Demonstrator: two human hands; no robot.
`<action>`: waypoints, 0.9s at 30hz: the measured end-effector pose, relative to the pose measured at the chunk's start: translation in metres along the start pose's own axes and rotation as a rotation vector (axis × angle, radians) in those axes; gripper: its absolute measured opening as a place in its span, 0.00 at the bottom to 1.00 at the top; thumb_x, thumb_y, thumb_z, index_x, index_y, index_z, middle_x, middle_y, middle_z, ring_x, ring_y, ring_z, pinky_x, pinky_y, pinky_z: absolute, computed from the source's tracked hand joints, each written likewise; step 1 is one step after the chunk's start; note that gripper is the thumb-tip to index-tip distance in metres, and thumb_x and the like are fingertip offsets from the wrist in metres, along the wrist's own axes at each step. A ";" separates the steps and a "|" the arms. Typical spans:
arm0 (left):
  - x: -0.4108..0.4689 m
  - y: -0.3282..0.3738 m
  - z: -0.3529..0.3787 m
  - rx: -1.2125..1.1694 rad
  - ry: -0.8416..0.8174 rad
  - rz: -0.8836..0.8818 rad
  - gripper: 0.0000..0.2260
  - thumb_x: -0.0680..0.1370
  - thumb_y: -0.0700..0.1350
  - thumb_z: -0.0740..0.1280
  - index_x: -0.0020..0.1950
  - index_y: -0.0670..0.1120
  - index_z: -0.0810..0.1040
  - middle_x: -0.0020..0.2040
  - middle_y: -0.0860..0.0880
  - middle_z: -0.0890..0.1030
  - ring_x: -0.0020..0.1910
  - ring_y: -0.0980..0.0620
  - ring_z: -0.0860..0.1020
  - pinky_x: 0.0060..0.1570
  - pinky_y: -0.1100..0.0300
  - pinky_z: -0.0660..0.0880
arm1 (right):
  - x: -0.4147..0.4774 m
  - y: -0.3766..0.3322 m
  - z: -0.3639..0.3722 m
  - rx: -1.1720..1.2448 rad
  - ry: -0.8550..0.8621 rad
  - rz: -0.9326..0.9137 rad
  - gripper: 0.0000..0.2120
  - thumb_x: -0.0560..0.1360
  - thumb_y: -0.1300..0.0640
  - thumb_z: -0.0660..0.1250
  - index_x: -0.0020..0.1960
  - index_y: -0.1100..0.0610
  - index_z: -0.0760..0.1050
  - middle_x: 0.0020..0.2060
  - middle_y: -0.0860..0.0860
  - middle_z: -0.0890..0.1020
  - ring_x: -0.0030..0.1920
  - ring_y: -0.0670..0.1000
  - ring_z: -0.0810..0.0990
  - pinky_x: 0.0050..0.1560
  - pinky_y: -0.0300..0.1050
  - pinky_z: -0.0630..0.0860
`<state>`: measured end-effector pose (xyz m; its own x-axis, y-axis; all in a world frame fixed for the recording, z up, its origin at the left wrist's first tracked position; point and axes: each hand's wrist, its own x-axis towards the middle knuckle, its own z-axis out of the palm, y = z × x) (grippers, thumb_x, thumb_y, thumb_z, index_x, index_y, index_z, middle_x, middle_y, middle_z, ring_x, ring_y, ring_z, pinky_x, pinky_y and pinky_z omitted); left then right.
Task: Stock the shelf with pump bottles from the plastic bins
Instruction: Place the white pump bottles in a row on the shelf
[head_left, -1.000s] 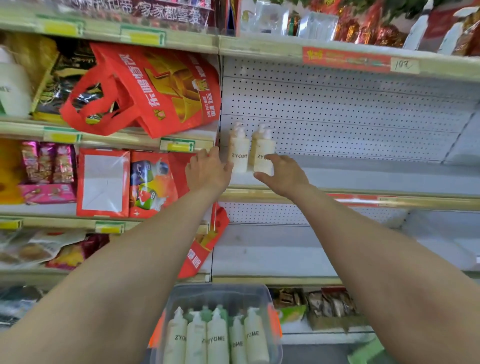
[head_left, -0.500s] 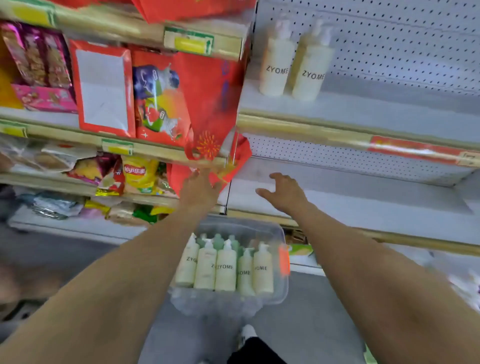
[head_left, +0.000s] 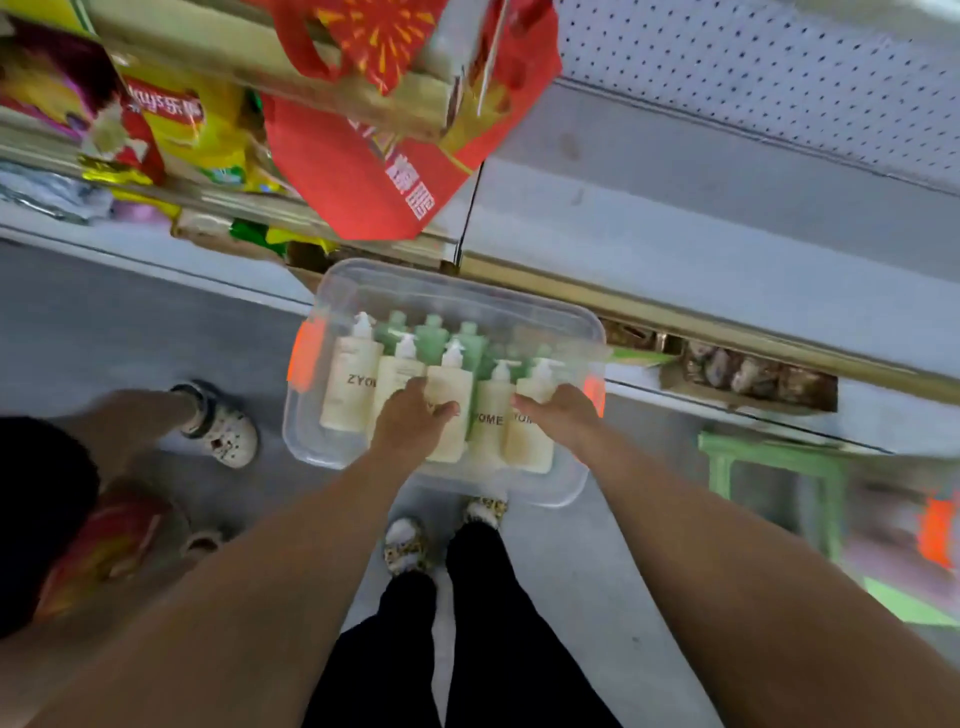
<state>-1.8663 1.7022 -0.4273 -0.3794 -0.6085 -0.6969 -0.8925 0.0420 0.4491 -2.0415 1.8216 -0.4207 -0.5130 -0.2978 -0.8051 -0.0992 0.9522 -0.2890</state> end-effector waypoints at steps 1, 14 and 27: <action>0.001 -0.001 0.006 -0.005 0.004 -0.020 0.30 0.78 0.57 0.68 0.74 0.44 0.66 0.66 0.41 0.76 0.65 0.41 0.75 0.60 0.52 0.71 | 0.005 0.003 0.003 0.015 -0.006 0.025 0.31 0.72 0.34 0.69 0.56 0.61 0.72 0.48 0.54 0.78 0.43 0.51 0.76 0.34 0.43 0.68; 0.020 0.004 0.024 0.165 0.085 -0.091 0.23 0.70 0.62 0.73 0.56 0.48 0.76 0.52 0.48 0.83 0.52 0.44 0.80 0.44 0.55 0.73 | 0.040 0.000 0.036 -0.048 0.042 0.077 0.40 0.66 0.40 0.77 0.67 0.60 0.67 0.64 0.58 0.66 0.65 0.60 0.70 0.64 0.50 0.72; 0.026 0.008 0.040 -0.361 -0.203 -0.317 0.29 0.68 0.60 0.77 0.62 0.44 0.78 0.58 0.46 0.81 0.57 0.44 0.79 0.61 0.48 0.76 | 0.031 0.021 0.020 0.412 -0.001 -0.033 0.31 0.59 0.39 0.80 0.56 0.49 0.75 0.49 0.44 0.83 0.49 0.47 0.82 0.47 0.45 0.79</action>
<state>-1.8932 1.7187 -0.4641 -0.1757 -0.3798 -0.9082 -0.8436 -0.4174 0.3377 -2.0423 1.8307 -0.4621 -0.5147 -0.3279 -0.7922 0.2342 0.8351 -0.4978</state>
